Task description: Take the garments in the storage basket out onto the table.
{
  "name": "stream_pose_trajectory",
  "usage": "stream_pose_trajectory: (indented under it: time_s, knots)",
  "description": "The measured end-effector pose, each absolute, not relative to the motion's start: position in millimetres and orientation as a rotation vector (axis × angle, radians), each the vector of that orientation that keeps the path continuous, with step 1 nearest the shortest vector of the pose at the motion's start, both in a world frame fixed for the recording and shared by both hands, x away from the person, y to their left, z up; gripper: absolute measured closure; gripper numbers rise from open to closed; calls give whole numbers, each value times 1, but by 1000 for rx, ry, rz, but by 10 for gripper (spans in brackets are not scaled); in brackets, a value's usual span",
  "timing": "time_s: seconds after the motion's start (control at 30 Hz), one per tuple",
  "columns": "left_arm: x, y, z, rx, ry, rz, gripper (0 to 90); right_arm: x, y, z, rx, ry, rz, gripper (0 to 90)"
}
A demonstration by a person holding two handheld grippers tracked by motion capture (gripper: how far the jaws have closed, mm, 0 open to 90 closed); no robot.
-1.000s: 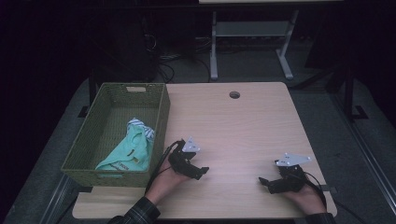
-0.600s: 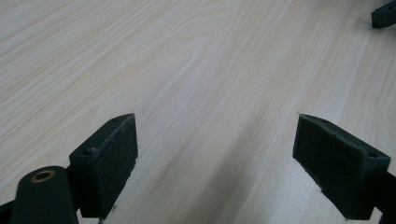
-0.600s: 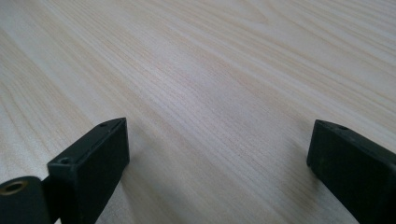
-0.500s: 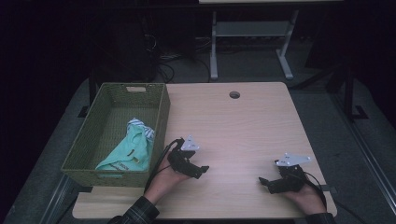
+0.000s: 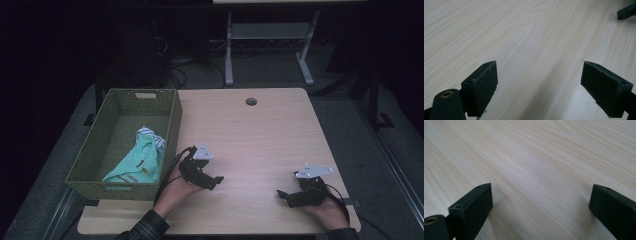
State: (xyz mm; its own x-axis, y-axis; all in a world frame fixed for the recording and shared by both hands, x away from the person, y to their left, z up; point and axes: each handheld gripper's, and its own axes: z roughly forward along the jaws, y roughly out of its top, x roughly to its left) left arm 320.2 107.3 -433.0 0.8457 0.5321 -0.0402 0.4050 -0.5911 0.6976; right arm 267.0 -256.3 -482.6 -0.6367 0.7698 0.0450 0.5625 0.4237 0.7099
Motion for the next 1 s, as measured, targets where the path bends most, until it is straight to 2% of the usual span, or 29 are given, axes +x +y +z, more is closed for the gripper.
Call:
stream_pose_trajectory:
  time_s: [1.0]
  knots:
    - [323,109,-412,2249,672,224,134,267,-256,-483,1166,2393,1012,20]
